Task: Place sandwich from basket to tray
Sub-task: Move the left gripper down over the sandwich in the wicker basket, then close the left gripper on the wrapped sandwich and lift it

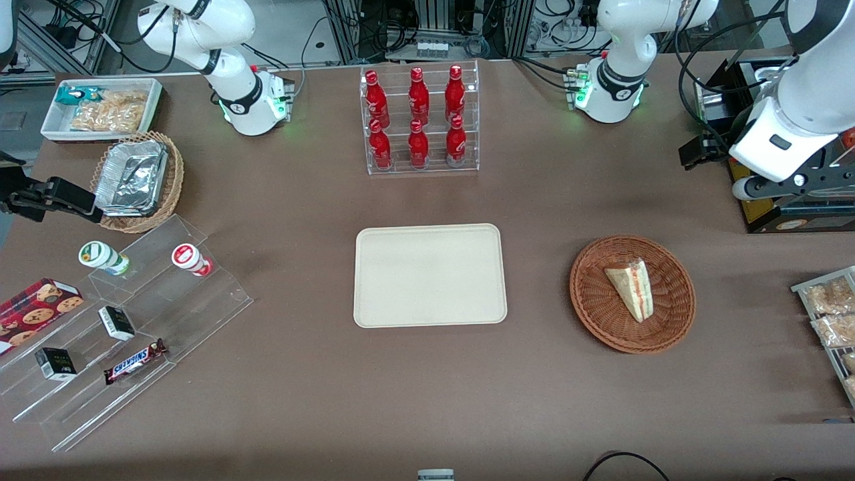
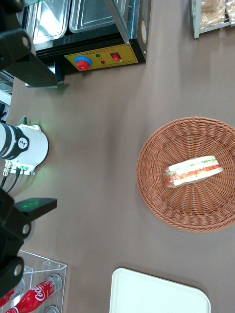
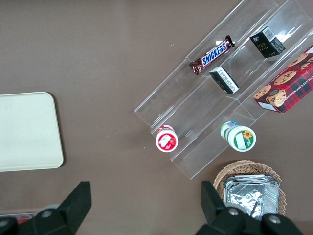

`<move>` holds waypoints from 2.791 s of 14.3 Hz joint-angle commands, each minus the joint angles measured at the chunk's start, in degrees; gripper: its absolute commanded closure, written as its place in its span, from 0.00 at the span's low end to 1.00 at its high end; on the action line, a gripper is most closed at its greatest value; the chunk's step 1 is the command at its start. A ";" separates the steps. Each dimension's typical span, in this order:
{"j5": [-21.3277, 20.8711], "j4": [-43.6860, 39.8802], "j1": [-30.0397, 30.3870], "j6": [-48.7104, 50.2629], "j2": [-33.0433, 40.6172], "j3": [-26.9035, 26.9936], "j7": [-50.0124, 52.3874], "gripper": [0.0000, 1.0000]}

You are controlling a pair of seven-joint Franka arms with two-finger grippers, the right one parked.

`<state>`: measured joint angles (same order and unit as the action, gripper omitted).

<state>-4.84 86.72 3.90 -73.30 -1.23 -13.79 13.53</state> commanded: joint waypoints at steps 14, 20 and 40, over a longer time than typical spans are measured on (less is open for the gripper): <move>-0.35 4.93 0.67 -12.62 -12.03 0.43 0.18 0.00; -0.17 21.27 1.11 -38.11 -12.92 1.75 2.37 0.00; 0.27 32.55 1.55 -62.75 -20.92 1.84 9.58 0.60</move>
<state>-4.79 118.51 4.89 -135.31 -22.73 -11.59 21.95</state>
